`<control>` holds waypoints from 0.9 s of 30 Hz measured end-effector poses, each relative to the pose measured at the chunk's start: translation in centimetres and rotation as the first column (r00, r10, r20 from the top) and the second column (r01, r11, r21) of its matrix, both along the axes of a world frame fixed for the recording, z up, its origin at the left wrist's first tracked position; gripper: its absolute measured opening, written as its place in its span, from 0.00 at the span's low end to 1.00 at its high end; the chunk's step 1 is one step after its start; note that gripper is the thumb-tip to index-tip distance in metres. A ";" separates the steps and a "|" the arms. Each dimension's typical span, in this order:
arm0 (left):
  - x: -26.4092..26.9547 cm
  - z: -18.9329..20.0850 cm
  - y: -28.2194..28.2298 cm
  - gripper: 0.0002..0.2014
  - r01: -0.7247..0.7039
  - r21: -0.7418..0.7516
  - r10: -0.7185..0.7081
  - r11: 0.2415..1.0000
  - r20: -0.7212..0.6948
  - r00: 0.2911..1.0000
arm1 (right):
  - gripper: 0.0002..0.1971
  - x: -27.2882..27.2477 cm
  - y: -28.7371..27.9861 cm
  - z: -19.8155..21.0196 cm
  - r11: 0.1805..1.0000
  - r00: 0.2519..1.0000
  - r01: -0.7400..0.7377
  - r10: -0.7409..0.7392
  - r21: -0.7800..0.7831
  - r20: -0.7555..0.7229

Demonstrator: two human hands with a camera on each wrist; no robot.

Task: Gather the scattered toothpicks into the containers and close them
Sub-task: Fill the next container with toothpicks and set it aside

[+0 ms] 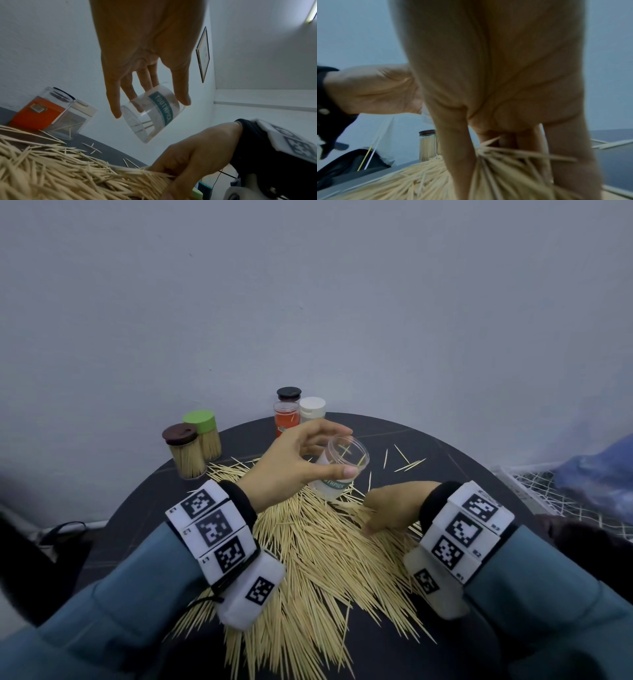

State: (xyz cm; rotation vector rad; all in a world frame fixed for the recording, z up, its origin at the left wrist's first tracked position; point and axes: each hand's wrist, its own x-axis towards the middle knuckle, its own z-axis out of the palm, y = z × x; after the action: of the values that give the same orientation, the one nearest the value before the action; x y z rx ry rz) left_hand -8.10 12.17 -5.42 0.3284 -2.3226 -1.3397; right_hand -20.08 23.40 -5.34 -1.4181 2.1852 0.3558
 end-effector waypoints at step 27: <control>0.9 0.9 -1.2 0.27 -0.077 0.082 0.080 0.994 -0.041 0.996 | 0.14 -0.9 -3.4 -2.7 0.750 0.275 0.642 -0.036 -0.156 0.961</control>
State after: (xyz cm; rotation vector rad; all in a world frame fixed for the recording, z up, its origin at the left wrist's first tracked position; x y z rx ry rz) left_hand -7.22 10.99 -4.57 0.4065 -2.2002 -1.3906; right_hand -20.97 20.01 -8.01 -0.8416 1.4718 -1.1198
